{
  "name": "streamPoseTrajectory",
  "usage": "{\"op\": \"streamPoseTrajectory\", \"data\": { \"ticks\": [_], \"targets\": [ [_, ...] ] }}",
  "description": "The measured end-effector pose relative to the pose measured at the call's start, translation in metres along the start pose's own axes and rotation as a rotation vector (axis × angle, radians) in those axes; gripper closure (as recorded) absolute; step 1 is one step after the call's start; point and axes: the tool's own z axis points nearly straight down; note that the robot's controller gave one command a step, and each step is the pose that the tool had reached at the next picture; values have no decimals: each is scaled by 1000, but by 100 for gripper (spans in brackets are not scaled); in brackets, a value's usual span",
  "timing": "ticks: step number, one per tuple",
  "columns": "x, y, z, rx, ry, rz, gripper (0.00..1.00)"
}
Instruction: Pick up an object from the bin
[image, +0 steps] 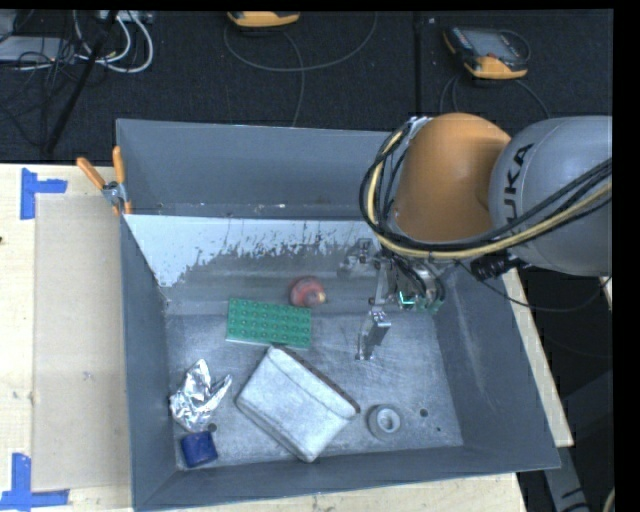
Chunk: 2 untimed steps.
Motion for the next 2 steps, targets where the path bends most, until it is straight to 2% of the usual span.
{"op": "streamPoseTrajectory", "data": {
  "ticks": [1, 2],
  "targets": [
    [5, 25, 85, 4, -29, 165, 0],
    [5, 81, 67, -2, -13, -73, 0]
  ]
}}
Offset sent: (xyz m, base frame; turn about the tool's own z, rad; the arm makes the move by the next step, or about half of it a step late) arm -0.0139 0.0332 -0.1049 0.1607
